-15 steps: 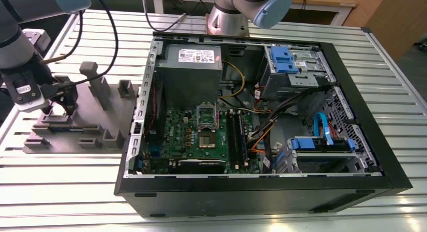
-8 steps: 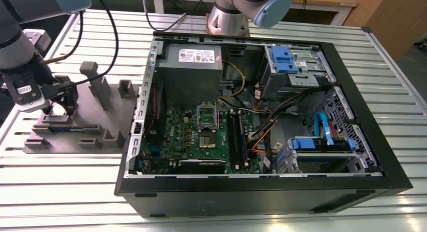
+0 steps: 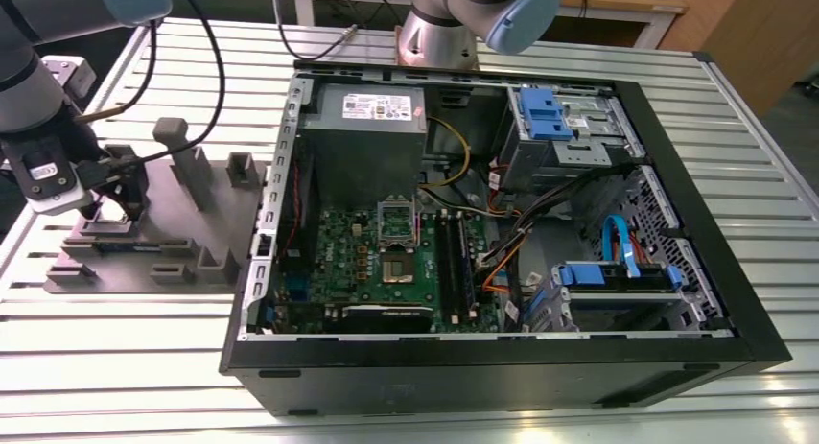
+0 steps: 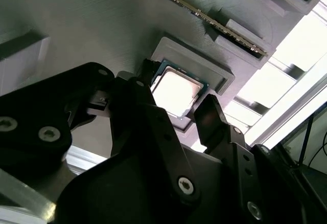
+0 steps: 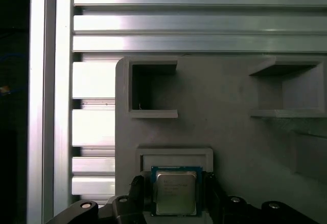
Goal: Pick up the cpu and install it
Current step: 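Pick up the cpu and move it towards the insertion slot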
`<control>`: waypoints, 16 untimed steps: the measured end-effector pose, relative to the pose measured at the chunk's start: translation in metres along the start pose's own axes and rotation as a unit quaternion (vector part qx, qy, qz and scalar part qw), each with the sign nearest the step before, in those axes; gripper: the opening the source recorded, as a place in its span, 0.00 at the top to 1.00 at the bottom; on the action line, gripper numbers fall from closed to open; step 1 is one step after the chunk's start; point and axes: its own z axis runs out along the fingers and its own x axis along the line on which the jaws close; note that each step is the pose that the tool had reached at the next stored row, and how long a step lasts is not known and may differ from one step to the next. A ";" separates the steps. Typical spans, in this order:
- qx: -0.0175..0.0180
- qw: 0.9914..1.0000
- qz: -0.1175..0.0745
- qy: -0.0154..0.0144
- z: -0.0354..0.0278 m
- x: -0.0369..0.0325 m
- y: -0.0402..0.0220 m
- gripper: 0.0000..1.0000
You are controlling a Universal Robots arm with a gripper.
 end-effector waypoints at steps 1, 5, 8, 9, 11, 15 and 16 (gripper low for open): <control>0.000 1.000 0.000 0.000 0.0000 0.0000 0.0000 0.40; 0.000 1.000 0.000 -0.001 -0.0004 0.0001 0.0003 0.40; 0.000 1.000 0.000 -0.001 -0.0014 0.0001 0.0007 0.40; 0.000 1.000 0.000 -0.001 -0.0014 0.0002 0.0008 0.40; 0.000 1.000 0.000 -0.001 -0.0017 0.0003 0.0012 0.40; 0.000 1.000 0.000 -0.002 -0.0020 0.0016 0.0018 0.40; 0.000 1.000 0.000 -0.003 -0.0020 0.0021 0.0019 0.40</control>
